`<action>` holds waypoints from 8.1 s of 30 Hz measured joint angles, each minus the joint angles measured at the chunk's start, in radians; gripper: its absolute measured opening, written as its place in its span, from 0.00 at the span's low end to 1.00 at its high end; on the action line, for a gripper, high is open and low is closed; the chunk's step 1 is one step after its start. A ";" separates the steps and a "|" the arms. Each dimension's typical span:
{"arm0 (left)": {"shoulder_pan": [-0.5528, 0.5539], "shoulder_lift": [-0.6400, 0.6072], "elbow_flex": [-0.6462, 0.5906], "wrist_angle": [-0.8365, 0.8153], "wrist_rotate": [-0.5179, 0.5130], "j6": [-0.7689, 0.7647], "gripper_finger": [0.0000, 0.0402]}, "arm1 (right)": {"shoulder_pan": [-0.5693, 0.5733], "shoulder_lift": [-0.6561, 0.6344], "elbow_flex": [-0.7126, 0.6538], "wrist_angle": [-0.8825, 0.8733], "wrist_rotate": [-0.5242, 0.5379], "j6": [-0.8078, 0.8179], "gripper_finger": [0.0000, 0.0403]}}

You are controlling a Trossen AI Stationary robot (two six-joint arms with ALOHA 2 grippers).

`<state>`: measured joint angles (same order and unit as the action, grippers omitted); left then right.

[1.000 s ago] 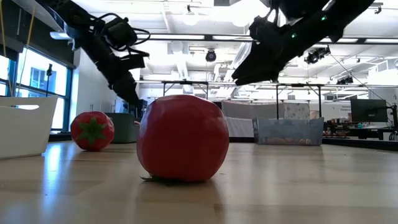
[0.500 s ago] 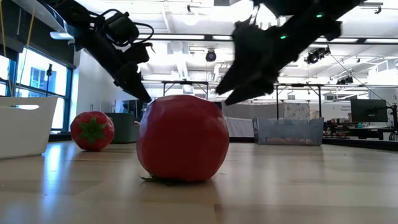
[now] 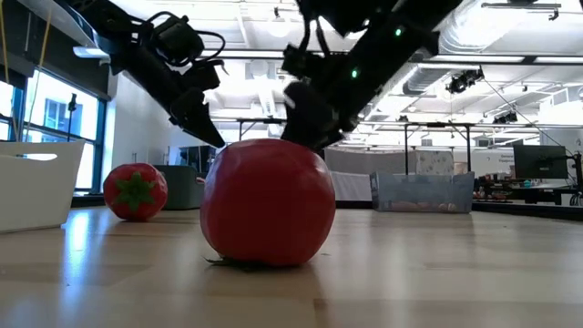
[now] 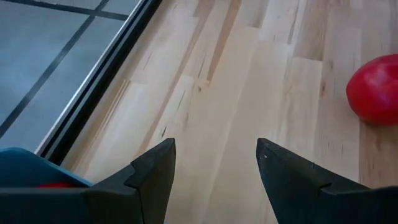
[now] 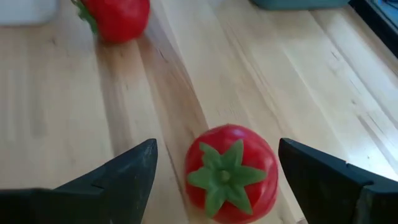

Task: Sort produce into baskets
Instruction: Put the red tomato into the green bin

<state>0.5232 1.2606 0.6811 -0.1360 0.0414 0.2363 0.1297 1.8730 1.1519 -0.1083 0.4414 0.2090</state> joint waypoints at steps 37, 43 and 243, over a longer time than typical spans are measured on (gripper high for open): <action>0.036 -0.664 -0.408 0.374 -0.228 -0.314 0.52 | -0.246 0.120 0.119 0.518 -0.192 -0.083 0.56; 0.038 -0.725 -0.429 0.366 -0.369 -0.337 0.52 | -0.308 0.280 0.352 0.466 -0.297 -0.098 0.55; -0.579 0.152 0.156 -0.662 -0.073 -0.515 0.80 | -0.064 -0.001 -0.117 0.397 -0.076 -0.034 0.00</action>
<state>-0.0555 1.4124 0.8375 -0.7979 -0.0315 -0.2787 0.0654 1.8721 1.0351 0.2886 0.3656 0.1750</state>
